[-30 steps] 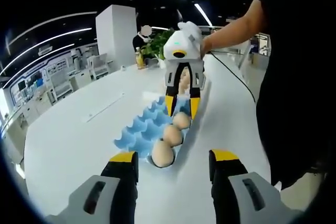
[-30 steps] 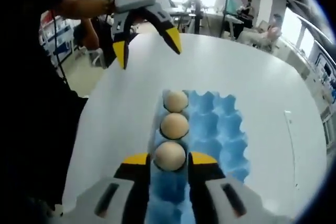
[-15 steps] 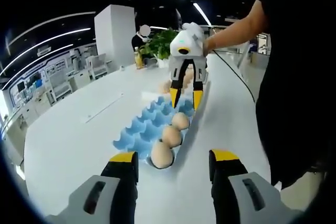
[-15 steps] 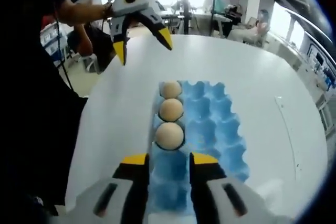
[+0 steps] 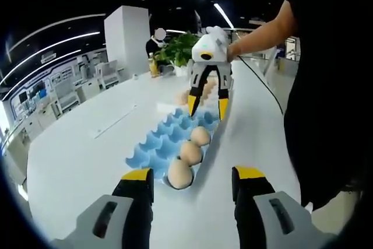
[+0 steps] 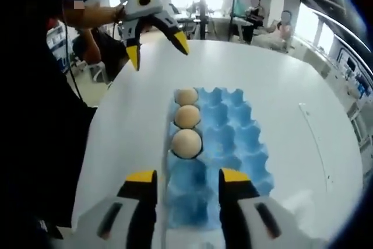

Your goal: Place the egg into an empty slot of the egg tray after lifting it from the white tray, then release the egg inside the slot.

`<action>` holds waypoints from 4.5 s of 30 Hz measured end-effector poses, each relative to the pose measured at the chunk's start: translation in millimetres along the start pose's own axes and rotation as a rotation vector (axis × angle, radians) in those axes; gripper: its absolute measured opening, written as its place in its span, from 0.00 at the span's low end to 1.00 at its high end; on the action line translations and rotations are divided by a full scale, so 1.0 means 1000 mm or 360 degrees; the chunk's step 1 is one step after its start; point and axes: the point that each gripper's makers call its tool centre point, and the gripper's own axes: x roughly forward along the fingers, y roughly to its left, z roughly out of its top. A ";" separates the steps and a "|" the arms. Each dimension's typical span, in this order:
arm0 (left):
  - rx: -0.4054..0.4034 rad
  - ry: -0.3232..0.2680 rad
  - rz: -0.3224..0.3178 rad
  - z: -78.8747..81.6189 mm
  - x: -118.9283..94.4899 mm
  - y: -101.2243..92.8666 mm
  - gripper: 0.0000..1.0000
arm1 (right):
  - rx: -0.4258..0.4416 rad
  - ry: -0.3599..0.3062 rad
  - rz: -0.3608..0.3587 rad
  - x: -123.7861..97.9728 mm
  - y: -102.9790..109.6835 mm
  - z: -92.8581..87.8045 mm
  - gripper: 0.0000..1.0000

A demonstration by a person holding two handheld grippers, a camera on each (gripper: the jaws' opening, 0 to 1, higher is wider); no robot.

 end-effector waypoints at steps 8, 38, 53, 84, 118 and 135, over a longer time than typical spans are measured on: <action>0.0005 0.0000 0.0002 0.000 -0.001 0.001 0.54 | 0.0065 0.0024 -0.0044 -0.014 -0.001 -0.019 0.44; 0.0016 0.0002 -0.0019 0.005 0.005 0.001 0.52 | 0.0364 0.0237 -0.0269 -0.086 -0.005 -0.126 0.43; 0.0014 -0.0011 -0.0021 0.008 0.008 -0.001 0.52 | 0.0472 0.0439 -0.0452 -0.144 -0.014 -0.189 0.43; -0.0011 0.0001 0.0066 0.012 -0.006 0.009 0.50 | 0.0503 0.0938 -0.0120 -0.143 -0.020 -0.228 0.27; -0.0047 0.0035 0.0095 -0.005 -0.006 0.019 0.61 | 0.0394 0.0679 -0.0232 -0.149 -0.008 -0.155 0.25; -0.0108 0.0056 0.0103 -0.008 -0.005 0.017 0.74 | 0.0239 0.0540 -0.0177 -0.125 -0.011 -0.110 0.25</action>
